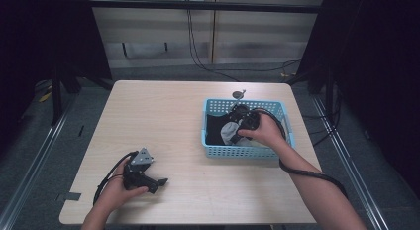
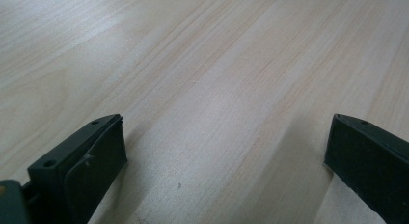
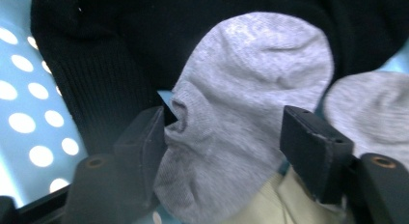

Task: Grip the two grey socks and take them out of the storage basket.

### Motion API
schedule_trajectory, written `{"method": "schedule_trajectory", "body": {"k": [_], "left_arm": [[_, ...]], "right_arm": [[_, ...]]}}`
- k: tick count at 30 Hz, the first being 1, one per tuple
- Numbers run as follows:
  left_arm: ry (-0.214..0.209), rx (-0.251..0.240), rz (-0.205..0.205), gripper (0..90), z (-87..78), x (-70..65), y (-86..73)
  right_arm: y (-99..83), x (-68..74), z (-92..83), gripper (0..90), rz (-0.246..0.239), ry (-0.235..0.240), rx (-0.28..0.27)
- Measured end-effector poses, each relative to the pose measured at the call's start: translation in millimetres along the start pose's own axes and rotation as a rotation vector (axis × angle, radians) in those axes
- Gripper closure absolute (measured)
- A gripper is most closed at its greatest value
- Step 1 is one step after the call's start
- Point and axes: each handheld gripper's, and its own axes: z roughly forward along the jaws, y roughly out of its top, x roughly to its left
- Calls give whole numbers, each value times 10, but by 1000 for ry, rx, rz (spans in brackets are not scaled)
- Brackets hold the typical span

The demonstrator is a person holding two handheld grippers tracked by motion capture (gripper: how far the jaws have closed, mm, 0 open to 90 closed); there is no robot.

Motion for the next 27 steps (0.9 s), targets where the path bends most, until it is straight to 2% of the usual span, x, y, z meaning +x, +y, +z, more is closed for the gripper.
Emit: {"method": "schedule_trajectory", "body": {"k": [2, 3, 5, 6, 7, 8, 9, 10, 11, 13, 18, 19, 21, 23, 27], "left_arm": [[-1, -1, -1, 2, 0, 0, -1], [-1, -2, -1, 2, 1, 0, -1], [-2, -2, -1, 2, 0, 1, -1], [0, -1, 0, 2, 0, 0, -1], [1, 1, 6, 2, 1, -1, 0], [1, 1, 6, 2, 1, -1, 0], [2, 4, 6, 2, 0, -3, 1], [1, 1, 5, 2, 2, -1, 0], [0, -3, 2, 2, 2, 0, -1], [-2, -2, 0, 2, 0, 2, -1], [0, 1, 5, 2, 2, -1, 0], [4, 4, 7, 2, 2, -6, 1], [4, 3, 7, 2, 2, -6, 1], [5, 4, 8, 2, 2, -5, 1], [7, 3, 14, 2, 2, -1, 3]], "right_arm": [[-1, 2, 50, 379, 0, 5, 6], [-5, 3, 108, 451, 6, 23, 17], [-4, 2, 143, 472, 7, 30, 28], [-3, 3, 180, 529, 8, 34, 43], [-11, 7, 243, 650, 19, 52, 60], [-11, 7, 243, 650, 19, 52, 60], [-8, 11, 243, 779, 12, 56, 61], [-8, 11, 243, 779, 12, 56, 61], [-6, 13, 218, 850, 0, 55, 75], [-3, 15, 190, 854, 2, 56, 78], [-14, 6, -8, 858, -10, 52, 50], [-26, 9, -93, 858, -12, 52, 40], [-31, 5, -134, 859, -12, 51, 35], [-42, -1, -263, 862, -11, 54, 25], [-41, -4, -381, 862, -12, 44, 19]]}}
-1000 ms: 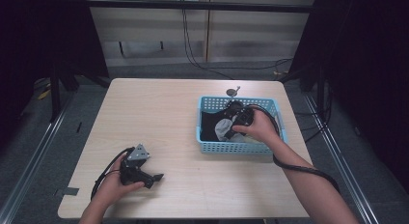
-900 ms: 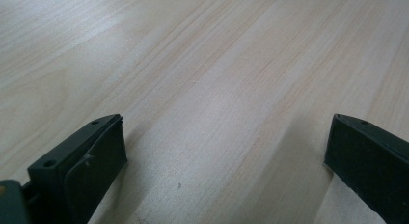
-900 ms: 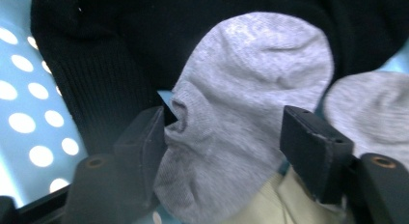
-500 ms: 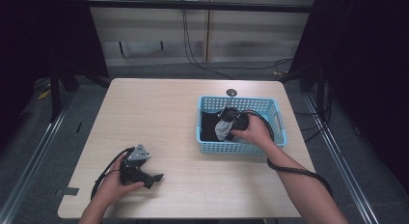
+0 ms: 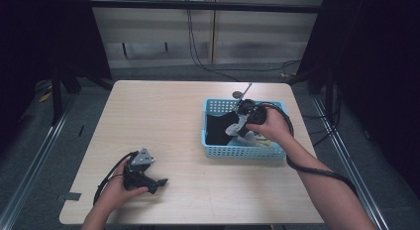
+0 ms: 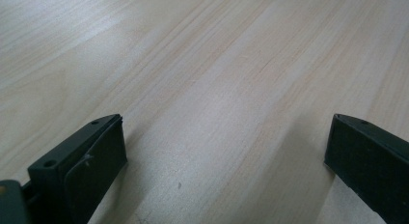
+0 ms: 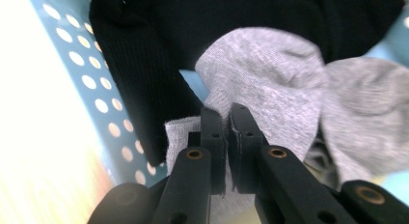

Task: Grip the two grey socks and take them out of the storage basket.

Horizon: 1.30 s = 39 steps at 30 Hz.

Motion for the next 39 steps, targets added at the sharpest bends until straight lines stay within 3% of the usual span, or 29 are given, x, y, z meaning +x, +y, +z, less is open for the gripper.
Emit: {"method": "schedule_trajectory", "body": {"k": [4, 9, 21, 31, 39], "left_arm": [[0, 2, -1, 2, -1, 0, 0], [-1, 6, 0, 2, -4, 0, 2], [-1, 6, 0, 2, -4, 0, 2], [-2, 5, 0, 1, -4, 1, 2], [-2, 5, -1, 2, -4, 1, 2]], "right_arm": [[8, -3, -133, 865, -9, -7, -10], [14, -10, -311, 867, 13, -9, -30], [14, -16, -600, 868, -2, -24, -62], [20, 68, -786, 868, -10, -29, -77], [36, 222, -891, 869, -48, -28, -87]]}}
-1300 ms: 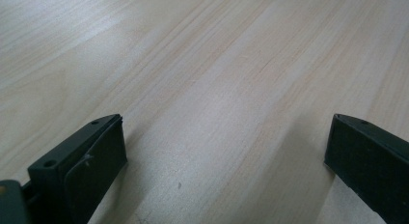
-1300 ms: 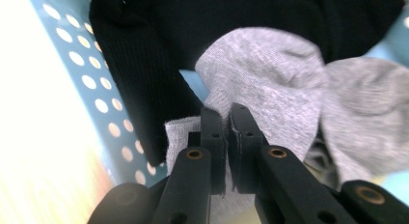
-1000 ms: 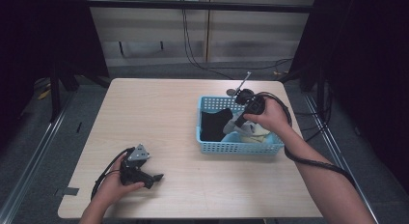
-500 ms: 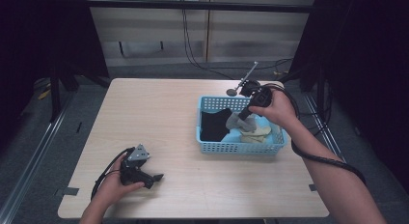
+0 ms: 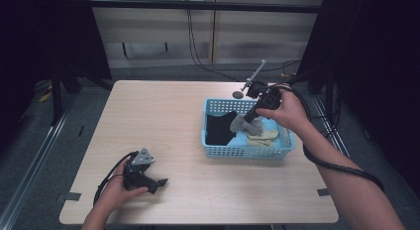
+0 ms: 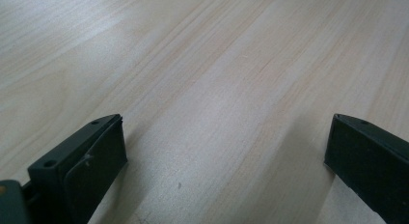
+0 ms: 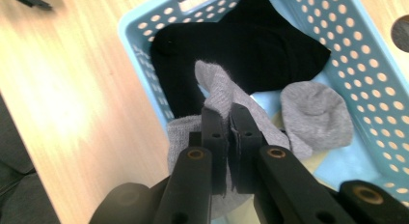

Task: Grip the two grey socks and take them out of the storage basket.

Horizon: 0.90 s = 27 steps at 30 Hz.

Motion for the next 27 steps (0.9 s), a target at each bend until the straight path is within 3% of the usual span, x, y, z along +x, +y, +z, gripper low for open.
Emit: {"method": "schedule_trajectory", "body": {"k": [11, 27], "left_arm": [[0, 0, 1, 2, 0, 1, 0], [0, 0, 2, 2, 0, 2, 1]], "right_arm": [[64, 234, -66, 868, -78, 17, 4], [115, 553, -126, 867, -156, 42, -13]]}}
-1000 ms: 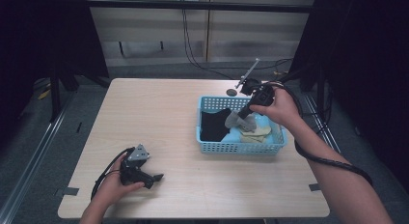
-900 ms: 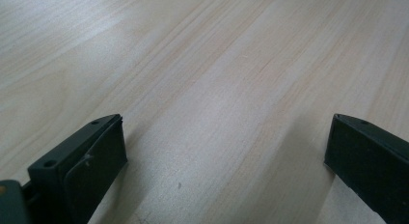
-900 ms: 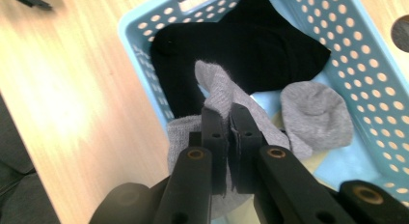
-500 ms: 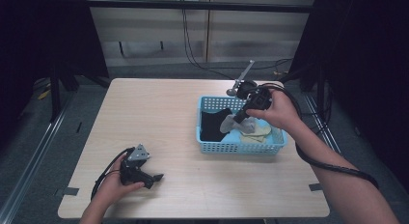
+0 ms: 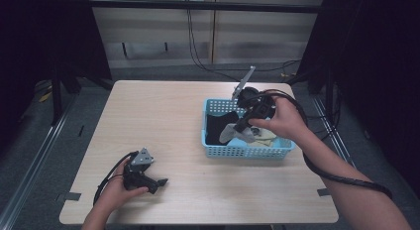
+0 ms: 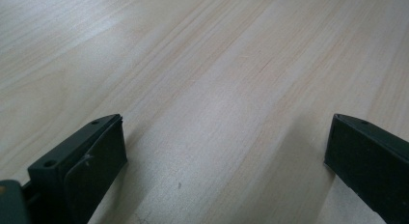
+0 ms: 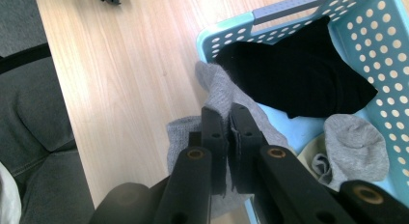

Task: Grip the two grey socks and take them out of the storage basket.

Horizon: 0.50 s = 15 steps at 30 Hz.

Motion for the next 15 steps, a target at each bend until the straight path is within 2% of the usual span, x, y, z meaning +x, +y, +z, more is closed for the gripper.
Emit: {"method": "schedule_trajectory", "body": {"k": [4, 7, 15], "left_arm": [[0, 1, -1, 2, -1, -1, 0], [0, 1, -1, 2, -1, -1, 0], [2, -2, -2, 2, 2, -2, -2]], "right_arm": [[14, 59, -1, 867, -18, 8, -6], [37, 137, 12, 866, -52, 17, -18], [79, 284, 64, 864, -85, 34, -12]]}}
